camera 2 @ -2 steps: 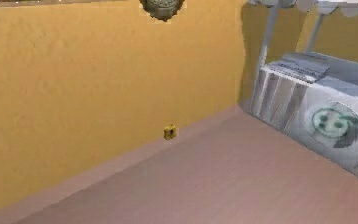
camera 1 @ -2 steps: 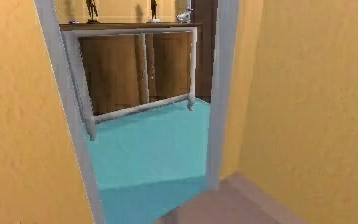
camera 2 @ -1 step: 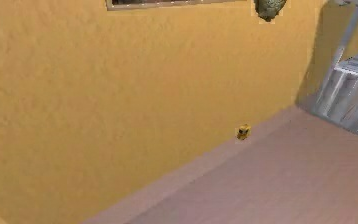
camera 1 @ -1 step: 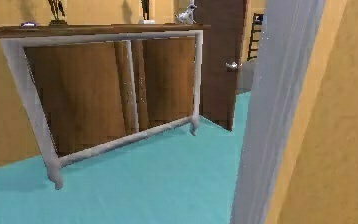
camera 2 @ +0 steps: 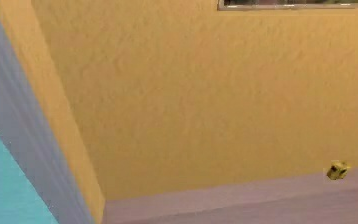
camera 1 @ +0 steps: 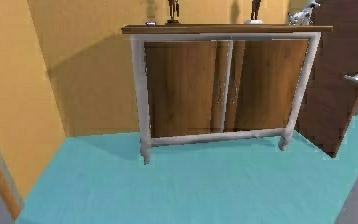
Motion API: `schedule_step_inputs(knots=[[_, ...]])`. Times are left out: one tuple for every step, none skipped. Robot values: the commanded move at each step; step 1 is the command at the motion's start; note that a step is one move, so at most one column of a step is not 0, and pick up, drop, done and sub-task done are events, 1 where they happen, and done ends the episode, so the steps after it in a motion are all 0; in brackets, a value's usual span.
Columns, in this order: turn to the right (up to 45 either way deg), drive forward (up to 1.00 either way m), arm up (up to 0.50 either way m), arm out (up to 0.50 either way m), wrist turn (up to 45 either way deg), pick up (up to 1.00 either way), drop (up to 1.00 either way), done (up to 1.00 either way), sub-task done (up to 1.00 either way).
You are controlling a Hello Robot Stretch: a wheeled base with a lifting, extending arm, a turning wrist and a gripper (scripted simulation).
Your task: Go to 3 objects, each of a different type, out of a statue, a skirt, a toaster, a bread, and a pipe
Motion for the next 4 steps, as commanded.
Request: schedule_step_inputs(knots=[[0.0,0.4,0.0,0.0,0.0,0.0,0.0,0.0,0.0],[9.0,0.0,0.0,0.0,0.0,0.0,0.0,0.0,0.0],[0.0,0.8,0.0,0.0,0.0,0.0,0.0,0.0,0.0],[39.0,0.0,0.0,0.0,0.0,0.0,0.0,0.0,0.0]])
